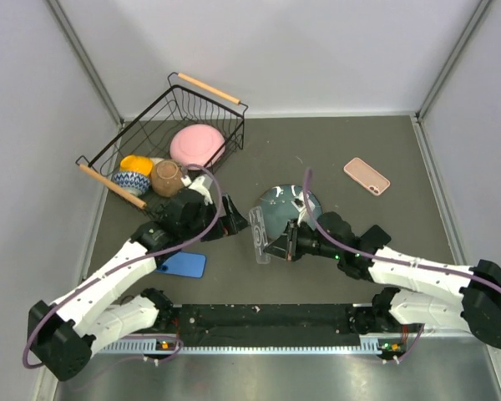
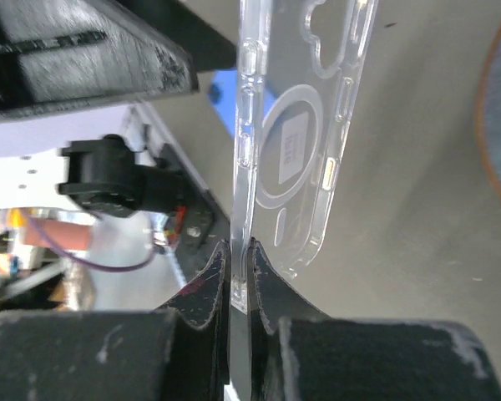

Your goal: Put the phone into the phone case

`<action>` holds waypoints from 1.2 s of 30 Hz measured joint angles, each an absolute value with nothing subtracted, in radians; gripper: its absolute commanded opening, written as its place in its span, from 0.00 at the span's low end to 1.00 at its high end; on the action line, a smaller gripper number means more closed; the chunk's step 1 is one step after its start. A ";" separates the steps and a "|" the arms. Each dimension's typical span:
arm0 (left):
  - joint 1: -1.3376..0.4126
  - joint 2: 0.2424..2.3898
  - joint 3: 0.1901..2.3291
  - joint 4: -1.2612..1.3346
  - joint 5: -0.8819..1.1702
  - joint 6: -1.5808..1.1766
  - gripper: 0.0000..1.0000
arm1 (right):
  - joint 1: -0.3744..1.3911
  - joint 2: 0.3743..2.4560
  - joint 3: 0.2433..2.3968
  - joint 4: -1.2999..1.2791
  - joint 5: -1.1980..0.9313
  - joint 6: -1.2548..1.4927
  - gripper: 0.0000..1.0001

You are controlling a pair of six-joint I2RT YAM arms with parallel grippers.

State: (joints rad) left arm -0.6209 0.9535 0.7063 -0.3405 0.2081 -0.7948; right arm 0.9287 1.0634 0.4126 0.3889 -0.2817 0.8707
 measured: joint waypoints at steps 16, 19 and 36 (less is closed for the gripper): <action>-0.340 0.760 0.815 -0.833 -0.250 -1.037 0.91 | 1.100 1.290 0.747 -0.136 -0.070 0.469 0.00; -0.327 0.752 0.815 -0.891 -0.296 -1.073 0.91 | 1.169 1.346 0.801 -0.187 -0.004 0.403 0.00; -0.306 0.745 0.783 -1.095 -0.374 -1.386 0.92 | 1.419 1.671 1.029 -0.357 0.352 0.301 0.19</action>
